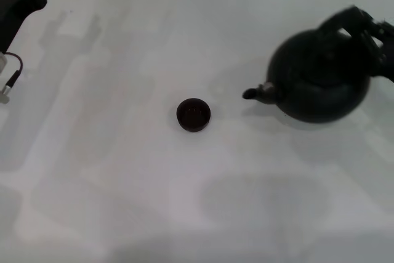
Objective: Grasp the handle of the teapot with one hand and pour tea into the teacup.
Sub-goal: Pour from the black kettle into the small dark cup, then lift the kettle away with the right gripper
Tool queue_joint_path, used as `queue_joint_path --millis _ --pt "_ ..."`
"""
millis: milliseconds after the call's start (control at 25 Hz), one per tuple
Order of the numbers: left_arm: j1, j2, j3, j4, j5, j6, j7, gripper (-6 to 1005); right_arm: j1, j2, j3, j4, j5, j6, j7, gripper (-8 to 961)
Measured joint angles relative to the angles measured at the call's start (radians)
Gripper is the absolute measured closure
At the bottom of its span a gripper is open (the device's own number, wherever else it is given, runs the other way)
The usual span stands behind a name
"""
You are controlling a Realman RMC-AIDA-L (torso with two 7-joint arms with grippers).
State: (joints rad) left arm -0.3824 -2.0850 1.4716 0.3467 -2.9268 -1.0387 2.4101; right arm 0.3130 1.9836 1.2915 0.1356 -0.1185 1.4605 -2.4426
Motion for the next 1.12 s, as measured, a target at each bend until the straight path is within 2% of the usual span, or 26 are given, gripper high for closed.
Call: queue_joint_path --millis 240,520,840,1120 --pt "-0.002 -0.001 0.002 -0.003 0.001 0.0 -0.002 195 0.088 0.002 -0.04 0.002 -0.004 -0.048 -0.041 760" --pt "0.002 -0.003 0.003 -0.003 0.002 0.0 -0.003 194 0.166 0.024 -0.065 0.009 -0.03 -0.118 -0.155 776" --pt "0.002 -0.003 0.003 -0.014 0.001 0.0 -0.006 195 0.171 0.027 -0.099 0.102 -0.041 -0.212 -0.287 780" --pt "0.003 -0.003 0.003 -0.015 0.0 0.0 -0.006 194 0.177 0.027 -0.106 0.124 -0.041 -0.235 -0.377 783"
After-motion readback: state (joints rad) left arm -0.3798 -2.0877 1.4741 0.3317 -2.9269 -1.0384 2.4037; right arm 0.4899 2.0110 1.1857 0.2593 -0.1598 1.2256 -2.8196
